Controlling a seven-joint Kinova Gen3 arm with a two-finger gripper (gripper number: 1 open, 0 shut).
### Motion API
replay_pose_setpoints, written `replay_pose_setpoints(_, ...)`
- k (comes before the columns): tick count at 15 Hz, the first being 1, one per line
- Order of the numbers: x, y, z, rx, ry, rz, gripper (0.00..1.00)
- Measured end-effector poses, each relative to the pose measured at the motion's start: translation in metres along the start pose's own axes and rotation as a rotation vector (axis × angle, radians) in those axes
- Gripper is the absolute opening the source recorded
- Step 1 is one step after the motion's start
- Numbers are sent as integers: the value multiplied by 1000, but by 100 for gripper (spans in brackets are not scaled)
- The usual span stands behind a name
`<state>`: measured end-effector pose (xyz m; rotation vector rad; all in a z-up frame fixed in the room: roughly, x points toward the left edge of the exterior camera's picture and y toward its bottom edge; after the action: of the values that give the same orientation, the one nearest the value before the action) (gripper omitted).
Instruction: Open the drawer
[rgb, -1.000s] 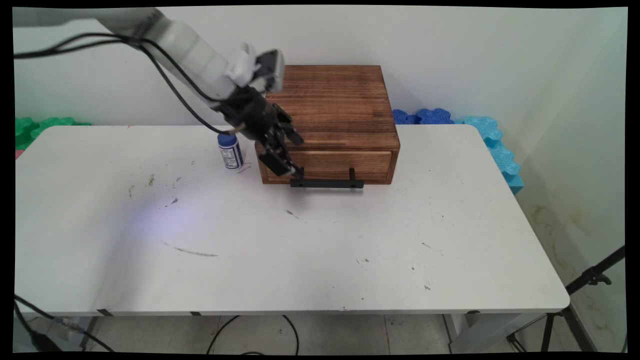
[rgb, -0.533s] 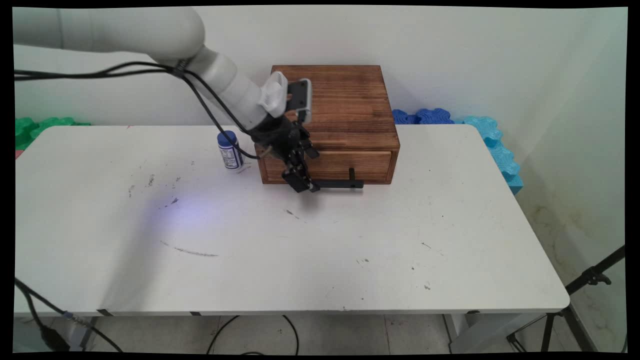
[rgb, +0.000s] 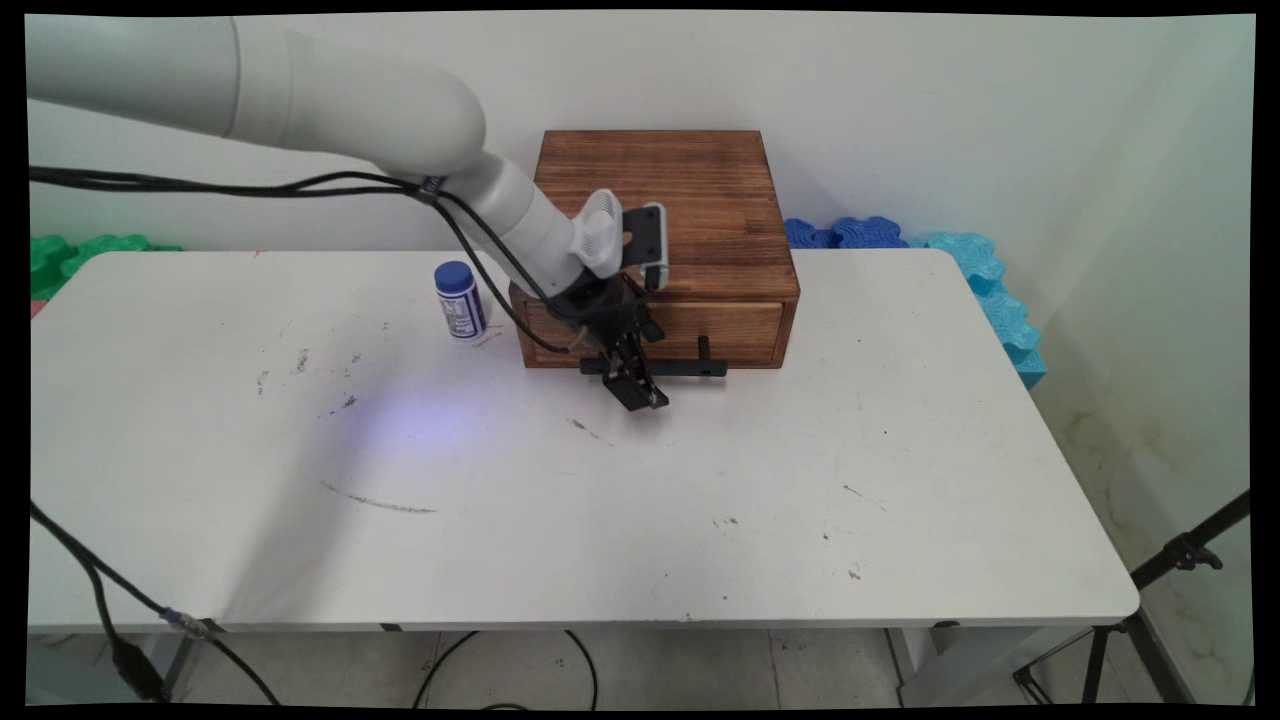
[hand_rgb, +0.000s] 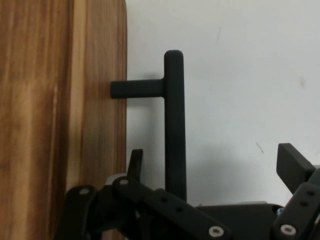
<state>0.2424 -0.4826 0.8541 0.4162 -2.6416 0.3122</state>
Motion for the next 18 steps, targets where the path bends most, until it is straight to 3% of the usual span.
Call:
replay_pose_setpoints(9,3,-1,31,8,-32,-6,100)
replay_pose_setpoints(18,3,11,33,-13,-50,-24,100)
